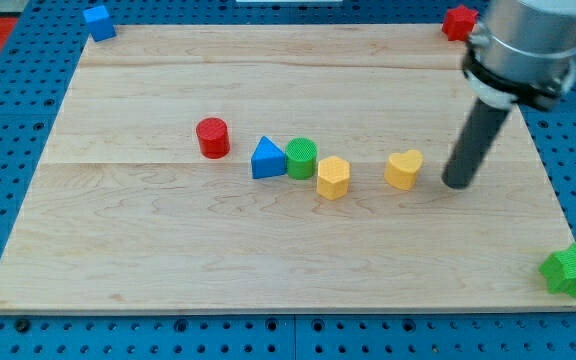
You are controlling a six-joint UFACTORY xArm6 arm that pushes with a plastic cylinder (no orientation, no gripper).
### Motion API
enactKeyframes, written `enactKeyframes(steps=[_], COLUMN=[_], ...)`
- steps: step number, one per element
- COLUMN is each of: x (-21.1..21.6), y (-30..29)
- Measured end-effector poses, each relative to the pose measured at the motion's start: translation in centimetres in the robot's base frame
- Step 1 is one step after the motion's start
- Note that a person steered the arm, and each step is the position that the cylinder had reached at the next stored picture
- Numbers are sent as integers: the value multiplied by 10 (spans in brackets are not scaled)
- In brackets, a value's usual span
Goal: Move green circle along with the blue triangle right
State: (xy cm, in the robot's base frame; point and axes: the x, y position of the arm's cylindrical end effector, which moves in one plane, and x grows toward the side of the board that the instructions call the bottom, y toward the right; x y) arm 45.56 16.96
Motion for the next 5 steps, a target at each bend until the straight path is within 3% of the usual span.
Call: enactKeyframes(steps=[1, 2, 3, 4, 5], x=[-41, -48, -28, -26, -53], y=[-38, -90, -103, -167, -232])
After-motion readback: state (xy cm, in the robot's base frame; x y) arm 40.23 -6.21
